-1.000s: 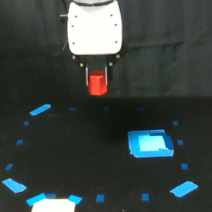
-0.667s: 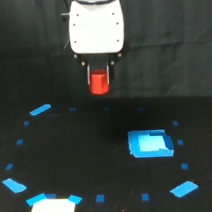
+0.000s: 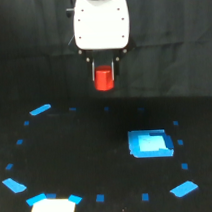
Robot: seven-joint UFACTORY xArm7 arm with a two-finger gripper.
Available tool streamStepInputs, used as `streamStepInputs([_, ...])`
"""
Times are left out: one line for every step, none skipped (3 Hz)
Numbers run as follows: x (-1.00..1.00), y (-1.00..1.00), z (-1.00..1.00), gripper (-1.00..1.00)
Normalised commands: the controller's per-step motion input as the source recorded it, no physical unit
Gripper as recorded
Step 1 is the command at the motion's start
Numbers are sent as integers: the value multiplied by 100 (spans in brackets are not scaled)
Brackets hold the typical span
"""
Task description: Pick up the red object from the table
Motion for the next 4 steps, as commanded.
streamStepInputs([11,-1,13,-98])
streamStepInputs([48,12,34,-100])
streamStepInputs([21,3,28,-100])
streamStepInputs([2,11,67,-100])
